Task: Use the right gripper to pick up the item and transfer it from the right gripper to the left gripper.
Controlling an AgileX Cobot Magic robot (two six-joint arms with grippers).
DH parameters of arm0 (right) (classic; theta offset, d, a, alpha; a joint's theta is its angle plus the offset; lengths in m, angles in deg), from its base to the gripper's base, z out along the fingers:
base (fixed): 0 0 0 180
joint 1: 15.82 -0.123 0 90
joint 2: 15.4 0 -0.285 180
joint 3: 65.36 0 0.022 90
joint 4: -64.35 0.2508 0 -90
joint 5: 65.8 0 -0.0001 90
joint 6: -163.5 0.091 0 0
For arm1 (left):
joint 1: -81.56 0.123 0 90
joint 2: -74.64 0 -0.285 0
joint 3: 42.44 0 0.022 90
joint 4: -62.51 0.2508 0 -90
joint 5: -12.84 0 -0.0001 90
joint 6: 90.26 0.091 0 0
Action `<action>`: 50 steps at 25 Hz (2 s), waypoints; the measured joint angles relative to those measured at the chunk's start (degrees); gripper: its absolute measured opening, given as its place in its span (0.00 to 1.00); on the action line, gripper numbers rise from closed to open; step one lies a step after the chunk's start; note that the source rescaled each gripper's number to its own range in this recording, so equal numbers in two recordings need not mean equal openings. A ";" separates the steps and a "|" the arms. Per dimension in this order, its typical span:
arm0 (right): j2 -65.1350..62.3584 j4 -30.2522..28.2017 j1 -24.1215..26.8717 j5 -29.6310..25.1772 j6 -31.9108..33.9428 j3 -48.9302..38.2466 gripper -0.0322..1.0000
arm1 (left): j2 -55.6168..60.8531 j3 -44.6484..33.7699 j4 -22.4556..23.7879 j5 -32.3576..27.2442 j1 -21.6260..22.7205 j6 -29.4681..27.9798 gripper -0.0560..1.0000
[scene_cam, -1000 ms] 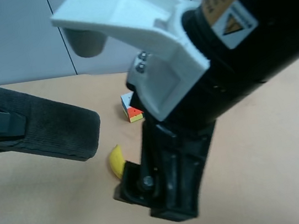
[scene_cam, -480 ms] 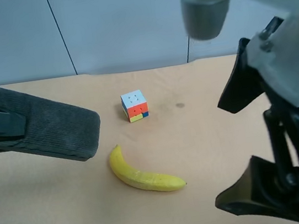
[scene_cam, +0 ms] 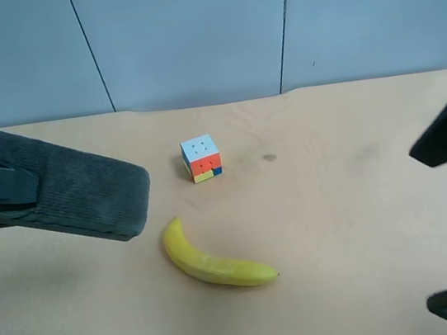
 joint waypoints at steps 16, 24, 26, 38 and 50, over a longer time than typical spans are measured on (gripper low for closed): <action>-26.98 -1.75 0.00 7.42 5.93 -21.78 0.99 | 0.00 0.00 0.00 0.00 0.00 0.20 0.06; -32.76 -1.94 0.00 8.52 5.93 -23.36 0.99 | 0.00 0.00 0.00 0.00 0.00 0.31 0.06; -32.76 -1.94 0.00 8.52 5.93 -23.36 0.99 | 0.00 0.00 0.00 0.00 0.00 0.37 0.06; -32.98 -1.87 0.25 8.52 5.93 -23.36 0.99 | 0.00 0.00 0.05 0.00 0.00 0.44 0.06; -45.57 -1.87 22.57 8.65 5.93 -23.47 0.99 | 0.00 0.00 0.05 0.00 0.00 0.44 0.06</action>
